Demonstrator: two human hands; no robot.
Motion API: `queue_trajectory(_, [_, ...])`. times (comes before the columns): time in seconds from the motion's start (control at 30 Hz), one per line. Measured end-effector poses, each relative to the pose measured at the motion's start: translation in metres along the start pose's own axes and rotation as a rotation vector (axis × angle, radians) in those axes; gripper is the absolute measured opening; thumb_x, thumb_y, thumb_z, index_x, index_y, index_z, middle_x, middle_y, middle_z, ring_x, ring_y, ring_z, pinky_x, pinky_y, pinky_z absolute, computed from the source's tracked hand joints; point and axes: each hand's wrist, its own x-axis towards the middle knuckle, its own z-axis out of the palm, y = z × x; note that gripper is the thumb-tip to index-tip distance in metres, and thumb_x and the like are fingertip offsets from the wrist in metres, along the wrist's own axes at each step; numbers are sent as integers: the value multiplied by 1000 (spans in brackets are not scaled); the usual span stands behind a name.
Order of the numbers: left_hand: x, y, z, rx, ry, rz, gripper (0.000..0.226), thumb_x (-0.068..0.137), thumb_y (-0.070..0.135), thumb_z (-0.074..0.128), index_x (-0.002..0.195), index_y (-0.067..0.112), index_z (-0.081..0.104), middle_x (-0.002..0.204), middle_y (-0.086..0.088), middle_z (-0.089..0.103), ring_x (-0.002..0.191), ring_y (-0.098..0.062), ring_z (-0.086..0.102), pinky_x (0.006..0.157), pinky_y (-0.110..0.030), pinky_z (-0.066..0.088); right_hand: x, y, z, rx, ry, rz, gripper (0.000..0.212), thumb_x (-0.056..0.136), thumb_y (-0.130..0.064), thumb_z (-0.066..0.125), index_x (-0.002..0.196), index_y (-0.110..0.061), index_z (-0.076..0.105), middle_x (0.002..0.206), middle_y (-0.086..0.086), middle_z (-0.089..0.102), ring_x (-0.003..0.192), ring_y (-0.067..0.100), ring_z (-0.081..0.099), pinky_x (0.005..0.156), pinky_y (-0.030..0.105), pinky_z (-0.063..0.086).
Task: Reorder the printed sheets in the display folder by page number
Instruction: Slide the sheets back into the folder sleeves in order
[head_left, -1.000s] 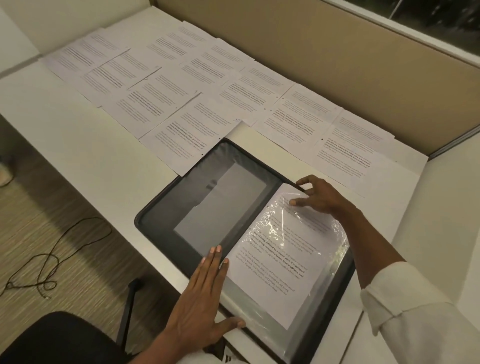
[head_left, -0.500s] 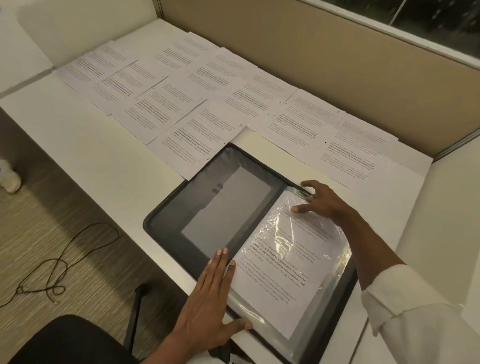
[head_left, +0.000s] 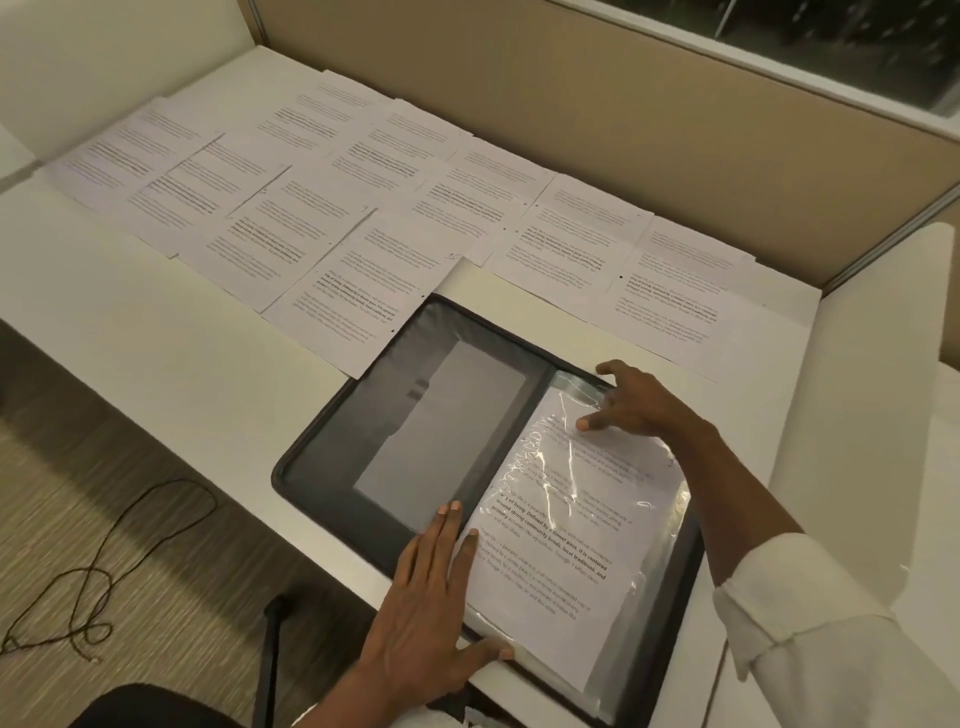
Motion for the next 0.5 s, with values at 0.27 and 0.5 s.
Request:
queue_trajectory(0.27, [25,-25,-16,83,-171,127,116,81,98,38,167,24,18,177,-2,-11,163,-28,2,124,-50,8,-54,20,-31,-212,173,122,40,66,-53,95,86,-27,72,90,-15,69,96,18,64,92,41,42])
queue_trajectory(0.5, [44,-36,-22,187,-249,223,115,75,99,42,157,18,41,174,-11,20,158,-29,20,121,-49,22,-95,50,16,432,512,173,56,68,-39,98,115,-23,70,116,0,66,103,18,65,76,27,49])
